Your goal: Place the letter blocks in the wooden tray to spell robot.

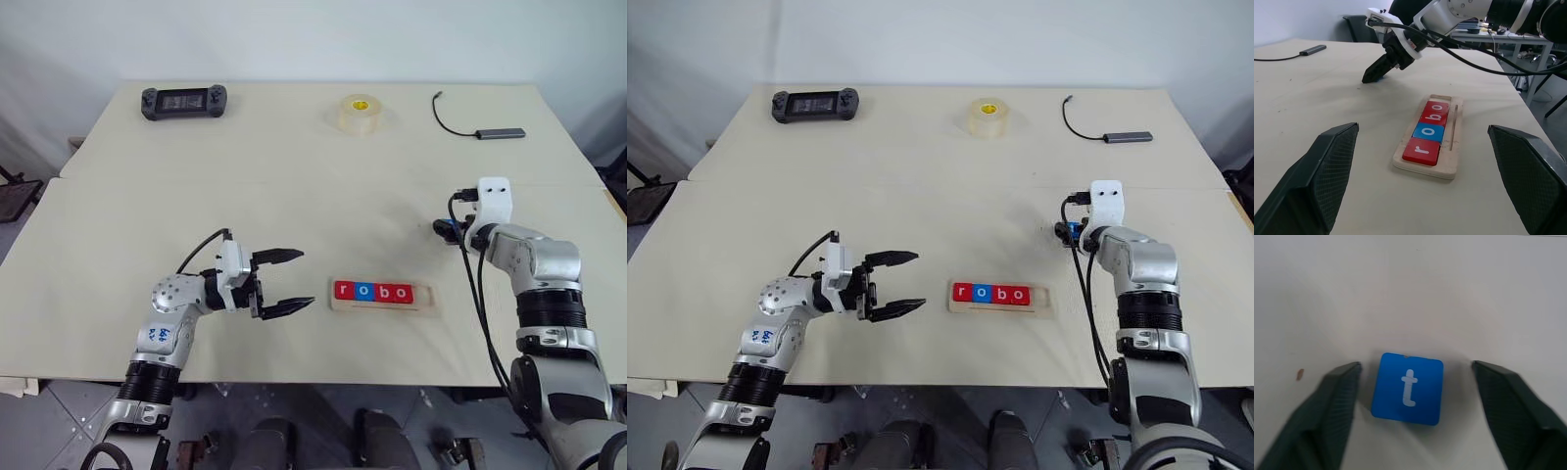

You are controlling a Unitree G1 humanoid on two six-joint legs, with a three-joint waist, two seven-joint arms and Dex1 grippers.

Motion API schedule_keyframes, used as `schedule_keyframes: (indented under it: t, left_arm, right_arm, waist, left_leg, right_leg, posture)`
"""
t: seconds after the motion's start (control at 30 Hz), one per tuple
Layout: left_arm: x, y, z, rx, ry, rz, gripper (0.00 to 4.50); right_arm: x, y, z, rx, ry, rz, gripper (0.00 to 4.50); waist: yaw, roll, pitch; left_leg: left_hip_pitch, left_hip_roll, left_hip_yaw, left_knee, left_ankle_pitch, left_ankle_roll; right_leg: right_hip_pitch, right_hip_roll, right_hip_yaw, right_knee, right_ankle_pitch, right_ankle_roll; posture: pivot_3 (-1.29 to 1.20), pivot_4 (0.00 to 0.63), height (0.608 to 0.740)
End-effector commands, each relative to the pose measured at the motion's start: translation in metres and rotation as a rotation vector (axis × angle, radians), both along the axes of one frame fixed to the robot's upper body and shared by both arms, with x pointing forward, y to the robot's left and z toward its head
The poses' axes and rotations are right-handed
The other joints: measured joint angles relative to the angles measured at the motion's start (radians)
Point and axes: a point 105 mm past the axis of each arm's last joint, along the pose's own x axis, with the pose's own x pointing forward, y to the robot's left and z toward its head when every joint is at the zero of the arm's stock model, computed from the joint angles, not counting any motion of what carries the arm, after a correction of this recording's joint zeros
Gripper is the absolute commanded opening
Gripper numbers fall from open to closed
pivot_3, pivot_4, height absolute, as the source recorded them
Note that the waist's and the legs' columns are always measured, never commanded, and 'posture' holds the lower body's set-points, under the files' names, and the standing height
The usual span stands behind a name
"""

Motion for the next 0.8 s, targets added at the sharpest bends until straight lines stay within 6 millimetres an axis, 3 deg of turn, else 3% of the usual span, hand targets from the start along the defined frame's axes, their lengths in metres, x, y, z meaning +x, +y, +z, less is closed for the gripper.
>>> schedule_keyframes:
  t: [0.03, 0.13, 0.17, 0.4, 0.53, 0.7, 0.8]
  left_arm:
    - [-0.003, -0.001, 0.011, -0.006, -0.041, -0.004, 4.50]
    - [-0.003, -0.004, 0.014, -0.011, -0.039, -0.010, 4.50]
    - [-0.004, -0.005, 0.015, -0.013, -0.039, -0.015, 4.50]
    - [-0.003, -0.009, 0.017, -0.011, -0.036, -0.045, 4.50]
    - [-0.001, -0.009, 0.015, -0.002, -0.030, -0.059, 4.50]
    - [-0.001, -0.009, 0.014, 0.007, -0.025, -0.076, 4.50]
    - [-0.001, -0.010, 0.014, 0.009, -0.023, -0.080, 4.50]
  right_arm:
    - [-0.007, -0.009, -0.003, 0.002, 0.028, -0.050, 2.47]
    - [-0.017, -0.011, 0.000, 0.029, 0.026, -0.062, 1.53]
    - [-0.021, -0.012, 0.001, 0.032, 0.023, -0.066, 1.47]
    - [-0.068, -0.020, 0.013, -0.008, 0.010, -0.045, 1.47]
    - [-0.111, -0.024, 0.002, -0.046, 0.065, -0.065, 1.47]
    - [-0.148, -0.003, -0.017, -0.021, 0.107, -0.018, 1.47]
    - [-0.158, 0.007, -0.025, 0.006, 0.112, 0.012, 1.47]
  waist:
    - [0.003, 0.000, 0.000]
    - [0.004, 0.000, 0.000]
    - [0.004, 0.000, 0.000]
    - [0.003, 0.000, 0.000]
    - [0.006, 0.000, 0.000]
    - [0.002, 0.000, 0.000]
    - [0.001, 0.000, 0.000]
  left_leg:
    - [0.000, 0.000, 0.000, 0.000, 0.000, 0.000]
    - [0.000, 0.000, -0.002, 0.000, 0.000, 0.000]
    - [0.000, -0.001, -0.002, 0.000, 0.000, 0.000]
    - [-0.001, -0.001, -0.002, -0.001, 0.000, 0.000]
    - [-0.001, 0.000, -0.001, -0.001, 0.000, 0.000]
    - [0.000, 0.000, 0.000, -0.001, 0.000, 0.000]
    - [0.000, 0.001, 0.000, -0.002, 0.000, 0.000]
  right_leg:
    - [0.000, 0.000, 0.000, 0.000, 0.000, 0.000]
    - [0.000, 0.000, 0.000, 0.001, 0.000, 0.000]
    - [0.000, 0.000, 0.000, 0.000, 0.000, 0.000]
    - [0.000, 0.000, 0.000, 0.000, 0.000, 0.000]
    - [0.000, 0.000, 0.000, -0.001, 0.000, 0.000]
    - [0.000, 0.001, 0.002, -0.001, 0.000, 0.000]
    - [0.000, 0.002, 0.002, -0.001, 0.000, 0.000]
  posture:
    - [0.00, 0.150, 0.740]
    - [0.00, 0.150, 0.740]
    - [0.00, 0.150, 0.740]
    - [0.00, 0.150, 0.740]
    - [0.00, 0.150, 0.740]
    - [0.00, 0.150, 0.740]
    - [0.00, 0.150, 0.740]
